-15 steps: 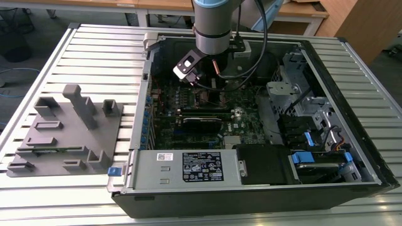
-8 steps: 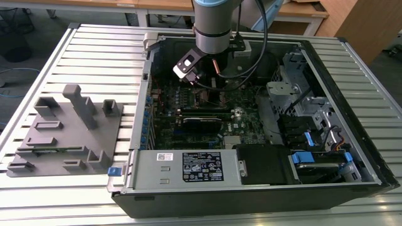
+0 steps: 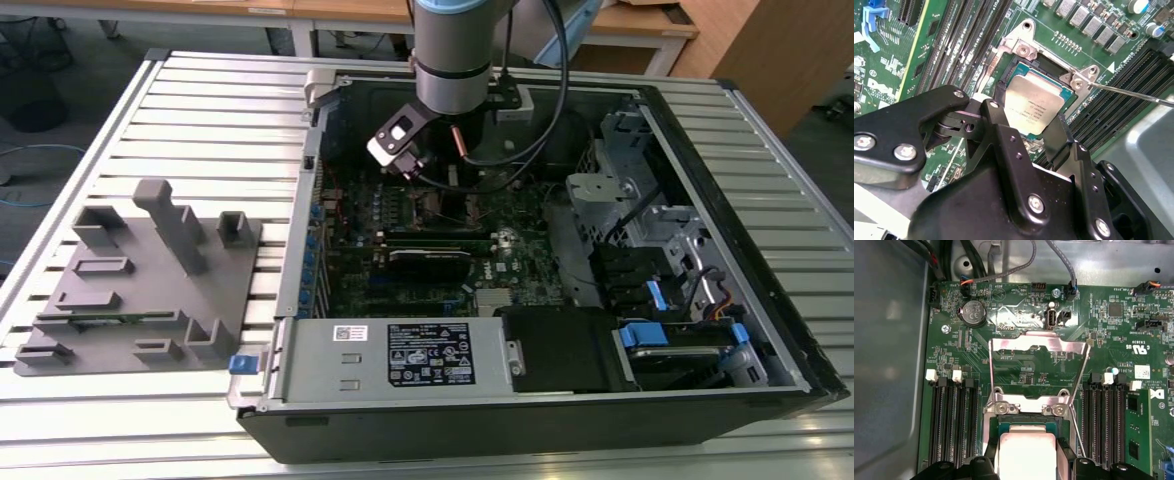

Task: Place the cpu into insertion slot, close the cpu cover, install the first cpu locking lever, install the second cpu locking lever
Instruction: 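Place the cpu into insertion slot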

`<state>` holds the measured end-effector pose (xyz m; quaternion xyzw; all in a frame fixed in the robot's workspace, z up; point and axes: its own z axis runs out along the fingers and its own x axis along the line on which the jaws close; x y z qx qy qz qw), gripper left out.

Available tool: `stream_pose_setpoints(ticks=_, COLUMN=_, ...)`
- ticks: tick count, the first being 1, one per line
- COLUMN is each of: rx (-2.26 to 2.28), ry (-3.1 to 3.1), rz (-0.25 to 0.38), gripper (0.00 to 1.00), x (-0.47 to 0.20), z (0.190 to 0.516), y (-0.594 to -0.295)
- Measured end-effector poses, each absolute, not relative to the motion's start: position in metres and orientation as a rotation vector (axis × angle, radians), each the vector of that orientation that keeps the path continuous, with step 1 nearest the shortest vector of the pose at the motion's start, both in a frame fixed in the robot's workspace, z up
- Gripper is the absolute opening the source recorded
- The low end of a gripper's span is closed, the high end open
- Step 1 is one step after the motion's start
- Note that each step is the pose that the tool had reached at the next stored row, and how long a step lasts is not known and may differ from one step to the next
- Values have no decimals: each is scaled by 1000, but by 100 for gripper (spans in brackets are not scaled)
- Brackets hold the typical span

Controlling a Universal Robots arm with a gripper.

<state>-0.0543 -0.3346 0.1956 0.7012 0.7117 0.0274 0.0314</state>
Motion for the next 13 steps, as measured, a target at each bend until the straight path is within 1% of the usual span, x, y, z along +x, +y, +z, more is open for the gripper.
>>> stream_pose_setpoints(ticks=13, rx=2164, ry=2189, rz=84, gripper=54, x=-54, z=195, y=-335)
